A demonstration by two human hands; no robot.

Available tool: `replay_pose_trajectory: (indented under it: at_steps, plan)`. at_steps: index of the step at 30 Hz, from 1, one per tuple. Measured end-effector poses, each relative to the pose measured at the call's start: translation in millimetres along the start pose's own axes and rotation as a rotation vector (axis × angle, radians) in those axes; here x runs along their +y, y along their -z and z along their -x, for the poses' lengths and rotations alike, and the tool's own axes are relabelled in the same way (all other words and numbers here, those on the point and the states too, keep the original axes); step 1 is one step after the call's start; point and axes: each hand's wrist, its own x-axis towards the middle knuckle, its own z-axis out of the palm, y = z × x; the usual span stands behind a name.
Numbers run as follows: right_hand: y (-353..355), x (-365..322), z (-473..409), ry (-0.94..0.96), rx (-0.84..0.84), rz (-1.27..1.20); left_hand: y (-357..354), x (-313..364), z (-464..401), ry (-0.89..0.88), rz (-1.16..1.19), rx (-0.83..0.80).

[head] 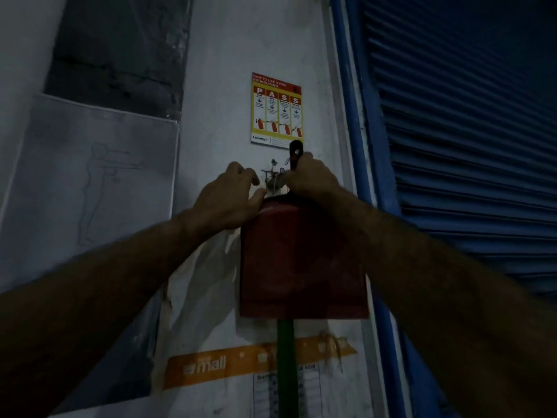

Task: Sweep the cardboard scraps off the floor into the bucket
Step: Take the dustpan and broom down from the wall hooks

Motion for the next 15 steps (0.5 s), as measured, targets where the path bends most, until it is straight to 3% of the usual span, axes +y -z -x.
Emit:
replay_pose_trajectory:
  at_steps: [7,12,15]
  plan:
    - [28,-11,-26,0.049,-0.155,-0.303,29,20,-35,0.21,0.388,0.028]
    - [33,-10,6,0.079,-0.331,-0.387,31,35,-35,0.165,0.467,-0.368]
    - [30,-2,26,0.111,-0.348,-0.388,19,45,-21,0.165,0.528,-0.413]
